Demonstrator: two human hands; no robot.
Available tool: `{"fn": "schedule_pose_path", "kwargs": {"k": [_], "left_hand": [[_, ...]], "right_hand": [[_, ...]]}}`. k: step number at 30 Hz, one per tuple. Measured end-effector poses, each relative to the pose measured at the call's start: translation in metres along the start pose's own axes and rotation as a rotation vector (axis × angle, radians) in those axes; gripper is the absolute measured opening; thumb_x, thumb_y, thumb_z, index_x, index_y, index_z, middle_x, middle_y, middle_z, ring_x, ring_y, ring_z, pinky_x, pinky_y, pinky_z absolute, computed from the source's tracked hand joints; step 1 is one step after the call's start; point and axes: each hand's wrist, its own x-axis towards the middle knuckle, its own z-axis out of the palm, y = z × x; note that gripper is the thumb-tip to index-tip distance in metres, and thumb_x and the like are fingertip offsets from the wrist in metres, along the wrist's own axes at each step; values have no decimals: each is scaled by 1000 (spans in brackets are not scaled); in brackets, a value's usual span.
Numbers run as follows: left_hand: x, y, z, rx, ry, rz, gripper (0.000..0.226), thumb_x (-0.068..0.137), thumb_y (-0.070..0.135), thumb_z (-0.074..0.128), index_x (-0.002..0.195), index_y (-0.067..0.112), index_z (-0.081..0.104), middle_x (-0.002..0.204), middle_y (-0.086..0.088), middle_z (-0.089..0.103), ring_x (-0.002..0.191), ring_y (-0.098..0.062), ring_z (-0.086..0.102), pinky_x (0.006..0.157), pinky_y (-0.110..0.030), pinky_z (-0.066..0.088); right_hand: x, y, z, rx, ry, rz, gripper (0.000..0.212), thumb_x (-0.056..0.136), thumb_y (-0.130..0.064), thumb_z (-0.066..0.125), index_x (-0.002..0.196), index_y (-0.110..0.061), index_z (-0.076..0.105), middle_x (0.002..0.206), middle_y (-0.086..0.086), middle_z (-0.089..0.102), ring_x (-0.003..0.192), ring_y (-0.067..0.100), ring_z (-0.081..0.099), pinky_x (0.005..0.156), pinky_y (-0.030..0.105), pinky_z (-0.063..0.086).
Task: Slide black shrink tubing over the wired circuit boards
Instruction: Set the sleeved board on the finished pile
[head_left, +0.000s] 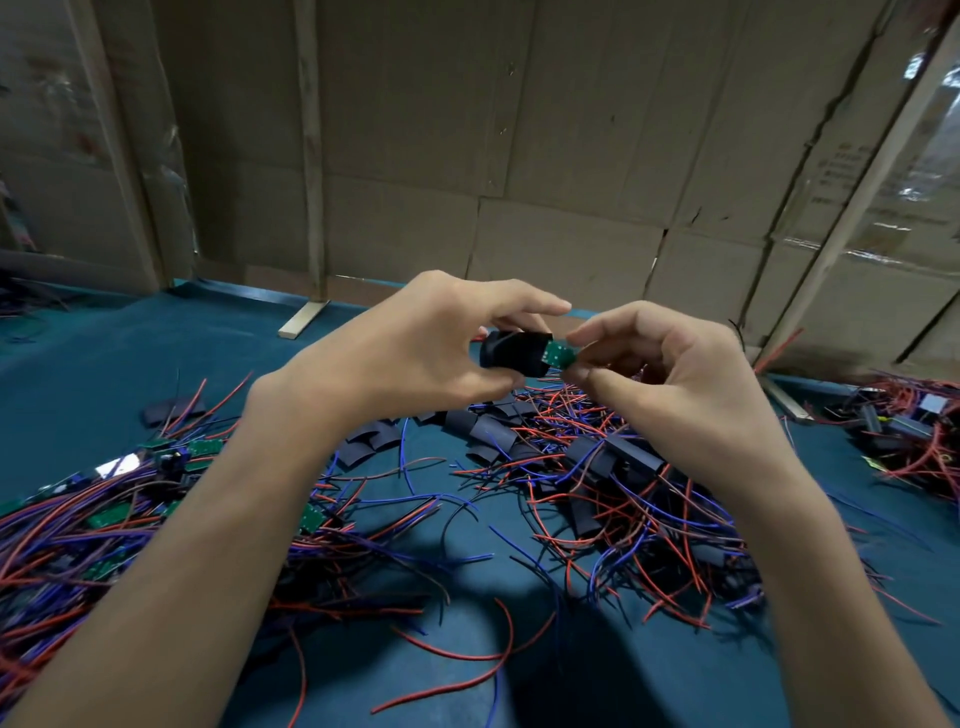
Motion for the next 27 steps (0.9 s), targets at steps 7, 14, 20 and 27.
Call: {"fn": "schedule_pose_path", "kwargs": {"k": [7,14,20,27], "left_hand": [[0,0,2,-25,11,5,56,79,3,79,131,19,65,116,10,73,112,1,64,100,-28,50],[2,11,8,67,23,47,54,81,3,77,131,15,64,111,9,75,104,-5,68,92,-17,48],[3,18,11,112,26,34,58,83,4,76,137,14,59,117,6,73,112,-17,67,96,-40,49],[6,17,23,80,30,57,66,85,-1,71,146,11,48,123,3,71,111,-22,67,96,-36,49]], "right_hand": [[0,-3,-2,73,7,43,19,82,-3,78,87,-21,74,75,-2,76,69,33,68,62,38,53],[2,-7,8,122,76,92,24,80,-1,79,90,-20,69,67,-9,74,54,0,59,55,11,44],[2,-7,7,69,91,65,23,80,-4,83,92,-15,67,75,-9,76,62,11,66,59,12,46],[1,-3,4,-40,112,-49,17,81,1,81,84,-14,75,77,-6,76,72,2,71,70,21,57]]}}
